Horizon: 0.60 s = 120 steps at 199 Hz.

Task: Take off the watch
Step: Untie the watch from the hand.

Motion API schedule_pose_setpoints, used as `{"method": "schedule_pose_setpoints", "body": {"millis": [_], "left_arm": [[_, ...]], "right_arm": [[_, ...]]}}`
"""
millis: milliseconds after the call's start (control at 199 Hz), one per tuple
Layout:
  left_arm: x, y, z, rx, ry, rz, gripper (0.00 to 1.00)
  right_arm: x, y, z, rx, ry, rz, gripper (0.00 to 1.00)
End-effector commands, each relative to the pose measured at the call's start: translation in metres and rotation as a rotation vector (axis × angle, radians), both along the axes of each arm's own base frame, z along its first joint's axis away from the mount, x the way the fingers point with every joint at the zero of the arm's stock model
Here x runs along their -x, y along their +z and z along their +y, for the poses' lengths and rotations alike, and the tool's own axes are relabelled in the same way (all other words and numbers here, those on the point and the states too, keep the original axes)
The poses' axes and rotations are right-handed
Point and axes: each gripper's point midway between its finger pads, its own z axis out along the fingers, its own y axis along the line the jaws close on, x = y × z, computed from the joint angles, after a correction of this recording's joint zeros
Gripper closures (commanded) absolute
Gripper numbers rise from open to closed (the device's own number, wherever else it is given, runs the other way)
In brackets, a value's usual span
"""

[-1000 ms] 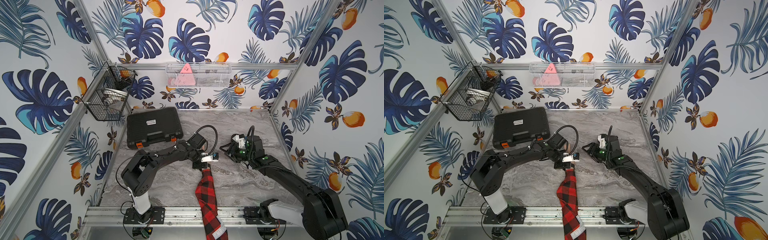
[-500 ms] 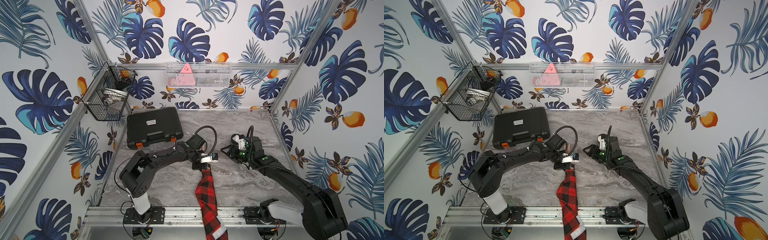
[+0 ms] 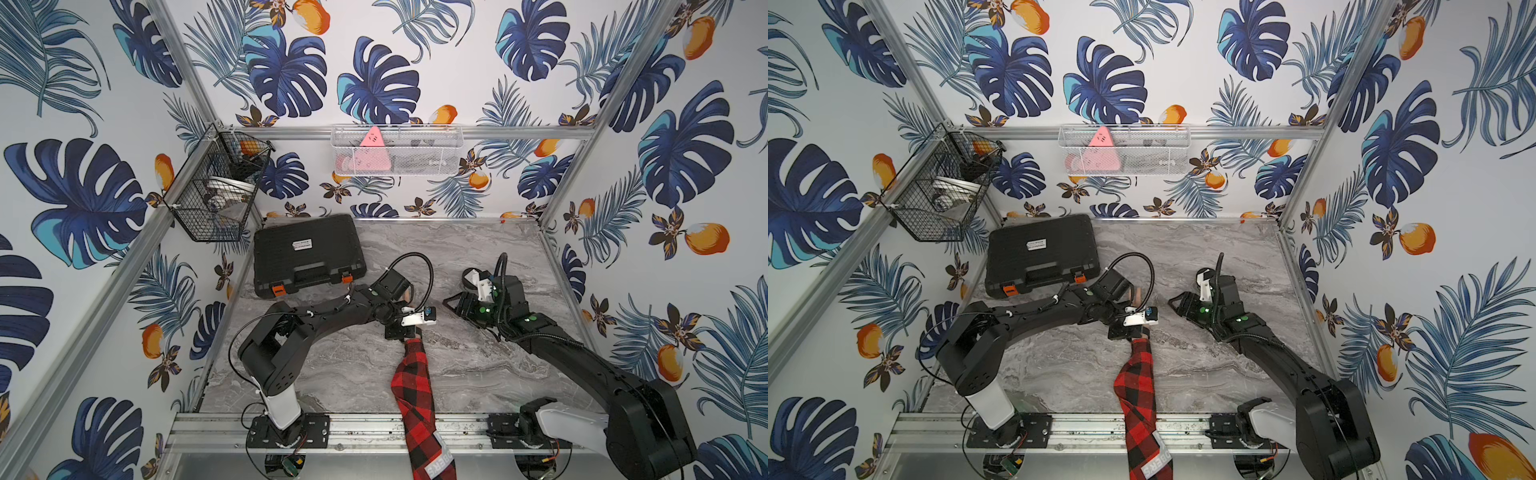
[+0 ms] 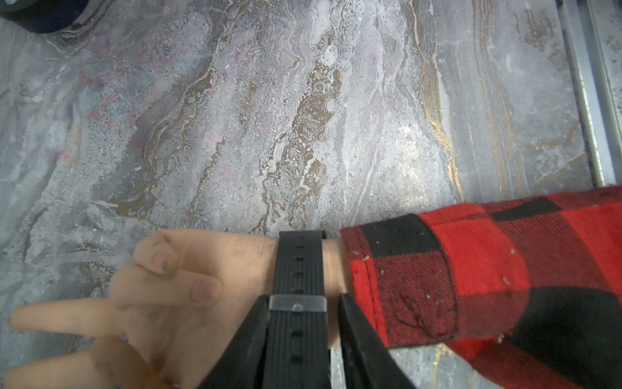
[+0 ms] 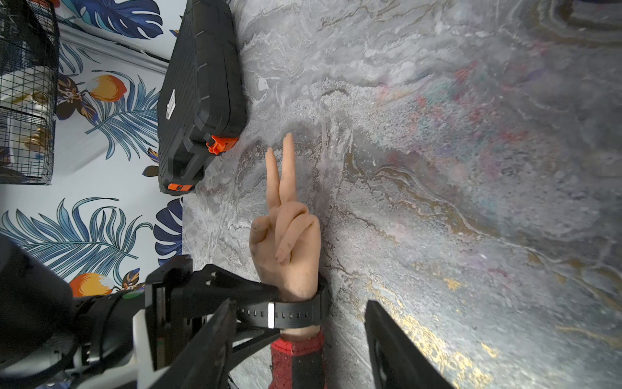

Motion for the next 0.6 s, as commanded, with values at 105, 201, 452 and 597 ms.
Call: {"method": "schedule_pose_setpoints", "body": {"millis": [105, 201, 452, 597], "left_arm": [[-0.001, 0.003, -0.002, 0.015, 0.002, 0.002, 0.69], [-0.001, 0.002, -0.003, 0.017, 0.007, 0.01, 0.69], [0.001, 0.0, -0.003, 0.013, 0.023, 0.064, 0.71], [-0.003, 0.003, 0.0, 0.033, 0.058, 0.117, 0.73]], "right_arm": [[0.005, -0.003, -0.001, 0.027, 0.034, -0.035, 0.38], [0.006, -0.001, 0.0, 0.026, 0.056, -0.089, 0.38], [0.009, 0.001, 0.008, 0.14, 0.146, -0.329, 0.4], [0.023, -0.005, 0.031, 0.238, 0.27, -0.486, 0.4]]}}
